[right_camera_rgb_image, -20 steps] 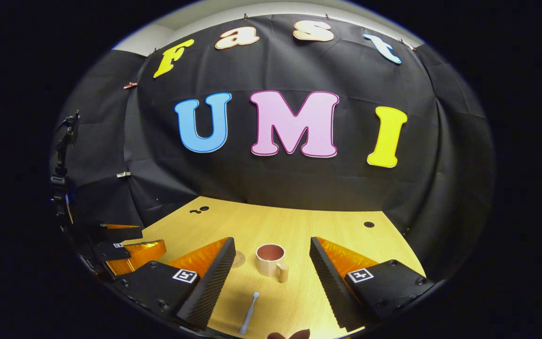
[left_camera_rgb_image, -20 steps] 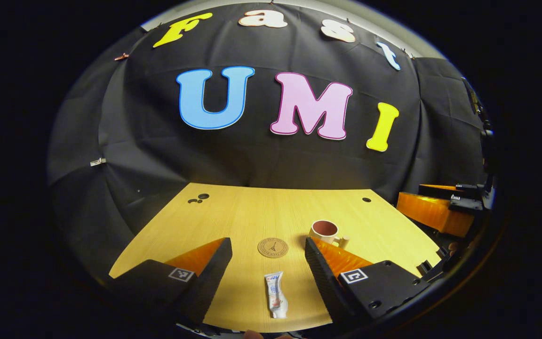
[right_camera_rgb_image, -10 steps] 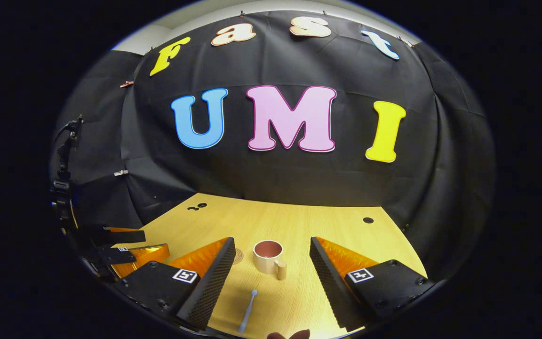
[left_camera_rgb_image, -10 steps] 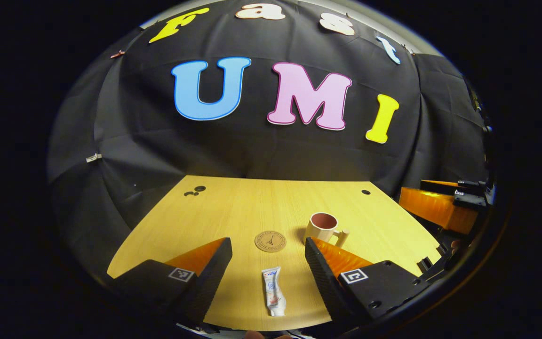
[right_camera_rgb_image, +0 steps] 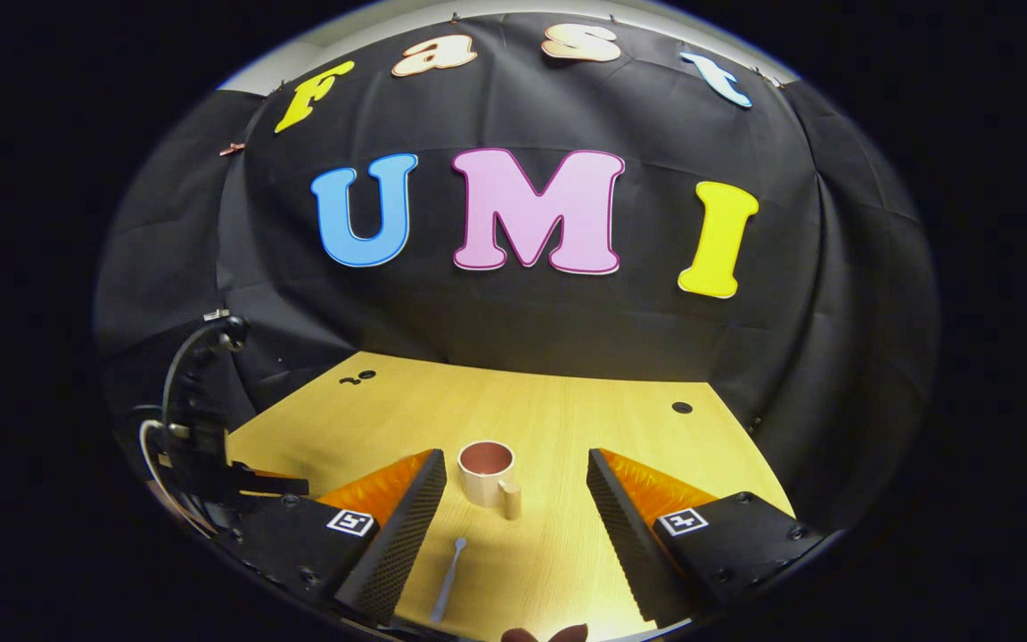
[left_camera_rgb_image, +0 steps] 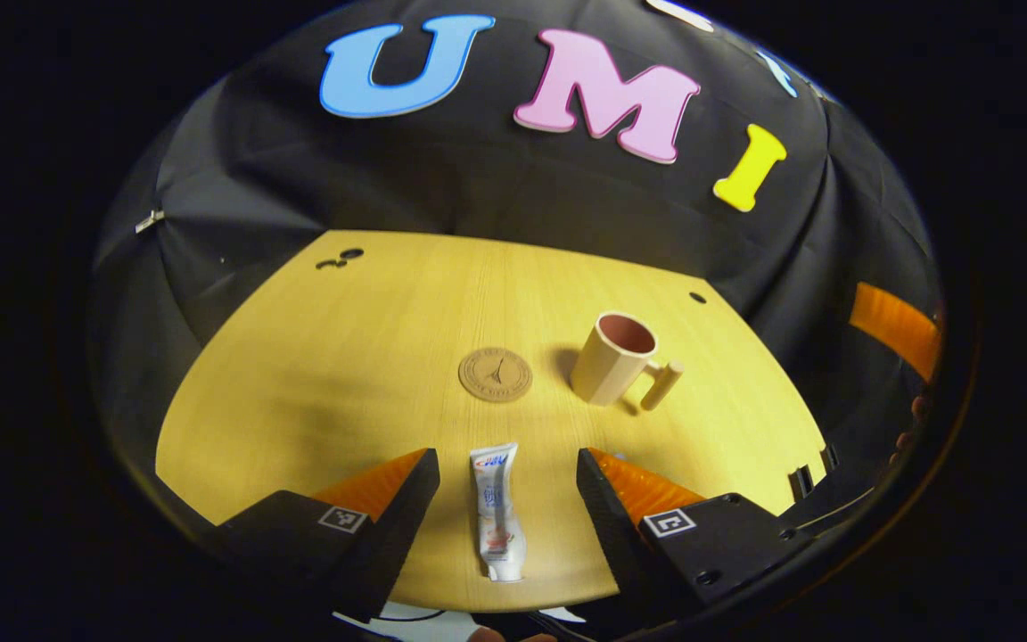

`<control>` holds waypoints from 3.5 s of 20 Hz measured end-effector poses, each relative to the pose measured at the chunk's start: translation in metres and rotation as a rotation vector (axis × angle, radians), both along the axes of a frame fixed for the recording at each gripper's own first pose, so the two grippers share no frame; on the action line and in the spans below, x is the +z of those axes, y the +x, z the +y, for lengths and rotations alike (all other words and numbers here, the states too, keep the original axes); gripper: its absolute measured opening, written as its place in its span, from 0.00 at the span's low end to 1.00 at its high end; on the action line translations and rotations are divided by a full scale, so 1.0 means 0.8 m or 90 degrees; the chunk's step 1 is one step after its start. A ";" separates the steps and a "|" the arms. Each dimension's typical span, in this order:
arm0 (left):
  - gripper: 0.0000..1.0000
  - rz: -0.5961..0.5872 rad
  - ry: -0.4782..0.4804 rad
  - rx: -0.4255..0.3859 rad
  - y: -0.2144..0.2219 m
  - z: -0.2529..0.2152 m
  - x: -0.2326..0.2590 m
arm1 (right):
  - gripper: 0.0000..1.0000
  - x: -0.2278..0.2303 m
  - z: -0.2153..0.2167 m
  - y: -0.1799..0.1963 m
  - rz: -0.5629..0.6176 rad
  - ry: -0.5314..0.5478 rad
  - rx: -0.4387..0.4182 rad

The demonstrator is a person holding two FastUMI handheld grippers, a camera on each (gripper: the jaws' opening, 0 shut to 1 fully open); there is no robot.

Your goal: Put the toothbrush and toothpaste on the desktop into the cup, then pick up the cup and place it on the coaster on the desktop.

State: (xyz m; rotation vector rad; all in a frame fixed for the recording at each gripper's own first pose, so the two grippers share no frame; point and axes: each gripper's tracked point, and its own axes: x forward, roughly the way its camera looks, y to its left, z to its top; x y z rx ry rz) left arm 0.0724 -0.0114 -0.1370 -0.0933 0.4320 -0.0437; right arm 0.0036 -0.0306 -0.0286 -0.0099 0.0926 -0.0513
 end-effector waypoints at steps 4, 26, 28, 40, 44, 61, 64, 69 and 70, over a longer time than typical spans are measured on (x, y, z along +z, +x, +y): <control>0.96 0.063 -0.017 0.004 0.022 0.005 -0.050 | 0.98 -0.007 -0.018 0.000 0.012 -0.010 -0.015; 0.41 0.167 0.032 0.085 0.045 0.023 -0.115 | 0.99 -0.102 -0.033 0.025 0.171 0.056 0.043; 0.43 0.153 0.000 0.068 0.045 0.023 -0.113 | 0.98 -0.115 -0.024 0.019 0.203 0.069 0.048; 0.23 0.091 -0.127 -0.072 0.003 0.013 -0.055 | 0.96 -0.200 0.045 0.005 0.368 0.093 0.037; 0.23 0.059 -0.151 -0.103 -0.016 0.007 -0.015 | 0.95 -0.236 0.060 0.013 0.402 0.088 0.022; 0.23 0.026 -0.164 -0.115 -0.070 0.067 0.009 | 0.66 -0.346 0.099 0.044 0.500 0.015 -0.003; 0.23 0.022 -0.165 -0.107 -0.076 0.075 0.007 | 0.46 -0.348 0.103 0.046 0.495 0.033 -0.007; 0.23 0.023 -0.180 -0.089 -0.084 0.084 0.003 | 0.16 -0.346 0.099 0.046 0.502 0.056 -0.040; 0.23 0.021 -0.180 -0.086 -0.086 0.085 0.003 | 0.12 -0.347 0.100 0.047 0.503 0.048 -0.036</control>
